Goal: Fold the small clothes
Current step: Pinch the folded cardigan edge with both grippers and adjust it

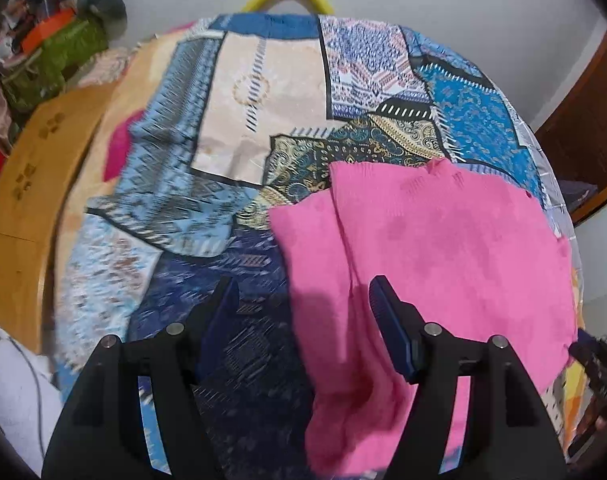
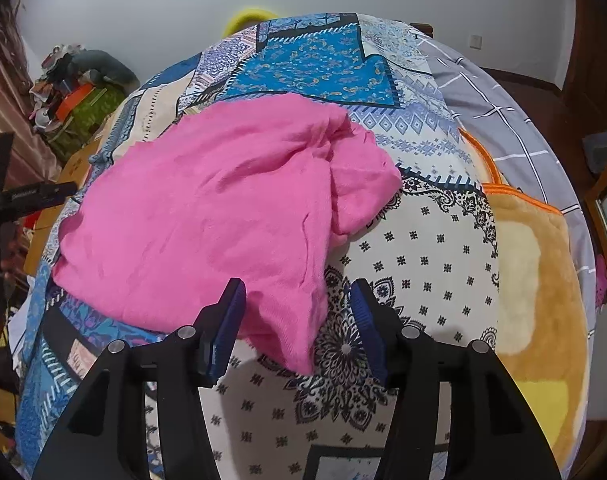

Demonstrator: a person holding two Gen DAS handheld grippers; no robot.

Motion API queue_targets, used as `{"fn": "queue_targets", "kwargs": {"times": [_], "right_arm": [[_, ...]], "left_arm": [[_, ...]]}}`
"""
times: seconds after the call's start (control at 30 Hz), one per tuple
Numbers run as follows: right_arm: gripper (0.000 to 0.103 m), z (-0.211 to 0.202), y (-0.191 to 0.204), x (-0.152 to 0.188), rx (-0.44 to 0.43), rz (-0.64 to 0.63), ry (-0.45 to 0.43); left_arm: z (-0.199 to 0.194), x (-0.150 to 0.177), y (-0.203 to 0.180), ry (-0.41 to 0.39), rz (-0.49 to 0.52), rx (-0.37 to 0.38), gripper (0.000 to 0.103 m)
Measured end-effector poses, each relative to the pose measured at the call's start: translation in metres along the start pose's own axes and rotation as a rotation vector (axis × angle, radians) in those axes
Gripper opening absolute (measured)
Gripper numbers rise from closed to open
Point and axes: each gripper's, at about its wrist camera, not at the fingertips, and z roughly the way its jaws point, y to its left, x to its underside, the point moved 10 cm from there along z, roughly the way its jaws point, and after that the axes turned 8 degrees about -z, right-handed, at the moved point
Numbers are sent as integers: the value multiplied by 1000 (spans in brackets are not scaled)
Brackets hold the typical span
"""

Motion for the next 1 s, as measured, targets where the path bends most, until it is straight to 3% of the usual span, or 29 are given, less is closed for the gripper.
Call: {"fn": "queue_targets", "kwargs": {"times": [0.13,0.27,0.43,0.53,0.67,1.0], "right_arm": [[52,3,-5,0,0,-1,2],[52,7,-8,1,5,-12,10],[52,8,-8,2,4,-19,13],[52,5,-7,1,2,-17,10],[52,-1,-4,1,4,-20,5],[52,-26,10,2,8,-45,-15]], "left_arm": [[28,-2,-6,53,-36,23,67],[35,-8,-6,31,-73,32,65],[39,-10,-15,45,-90,90,26],[36,-10,-25,28,-31,56,10],[30,-5,-29,5,31,-9,6],[3,33,-3,41,11,-8,2]]}}
